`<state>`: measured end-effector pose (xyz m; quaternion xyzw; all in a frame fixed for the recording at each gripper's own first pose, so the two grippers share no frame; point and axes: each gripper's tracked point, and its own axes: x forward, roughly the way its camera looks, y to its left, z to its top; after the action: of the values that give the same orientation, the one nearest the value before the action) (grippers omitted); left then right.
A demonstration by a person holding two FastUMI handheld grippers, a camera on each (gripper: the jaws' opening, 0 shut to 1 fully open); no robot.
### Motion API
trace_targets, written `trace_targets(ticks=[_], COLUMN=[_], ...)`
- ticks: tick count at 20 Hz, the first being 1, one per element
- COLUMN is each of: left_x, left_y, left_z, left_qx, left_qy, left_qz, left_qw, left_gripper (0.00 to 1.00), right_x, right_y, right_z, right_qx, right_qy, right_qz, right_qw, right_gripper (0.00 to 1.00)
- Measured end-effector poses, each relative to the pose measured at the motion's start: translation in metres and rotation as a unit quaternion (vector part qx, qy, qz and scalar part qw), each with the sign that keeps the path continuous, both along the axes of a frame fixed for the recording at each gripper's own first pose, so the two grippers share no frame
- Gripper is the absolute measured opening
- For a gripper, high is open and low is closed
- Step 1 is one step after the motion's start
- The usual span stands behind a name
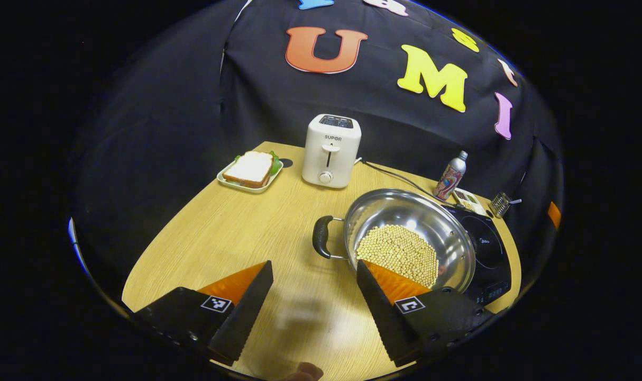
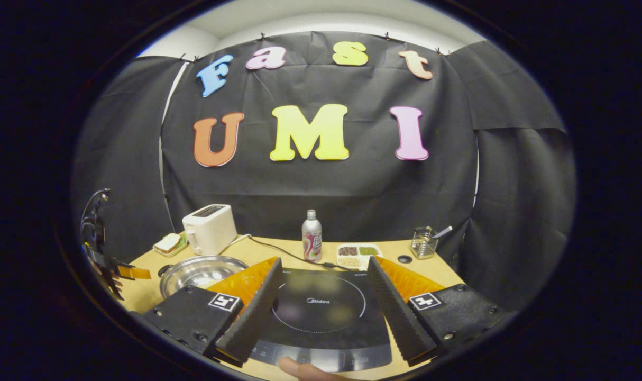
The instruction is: First push the handle of the pot to place it horizontally, then grasp the pot with both hands and set it on the induction cooktop.
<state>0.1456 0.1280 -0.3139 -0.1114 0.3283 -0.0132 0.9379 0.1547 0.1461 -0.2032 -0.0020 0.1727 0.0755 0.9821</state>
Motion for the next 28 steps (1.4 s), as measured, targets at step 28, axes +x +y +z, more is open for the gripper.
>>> trace_targets(ticks=[28], left_x=[0.093], left_y=[-0.025], left_z=[-0.067], left_qx=[0.072], left_qy=[0.028], left_qz=[-0.067], left_qw=[0.995], left_gripper=[0.70], right_x=[0.057], right_y=[0.133], right_z=[-0.197], right_qx=[-0.017], right_qy=[0.215], right_qz=[0.032], right_qw=[0.976], right_gripper=[0.94])
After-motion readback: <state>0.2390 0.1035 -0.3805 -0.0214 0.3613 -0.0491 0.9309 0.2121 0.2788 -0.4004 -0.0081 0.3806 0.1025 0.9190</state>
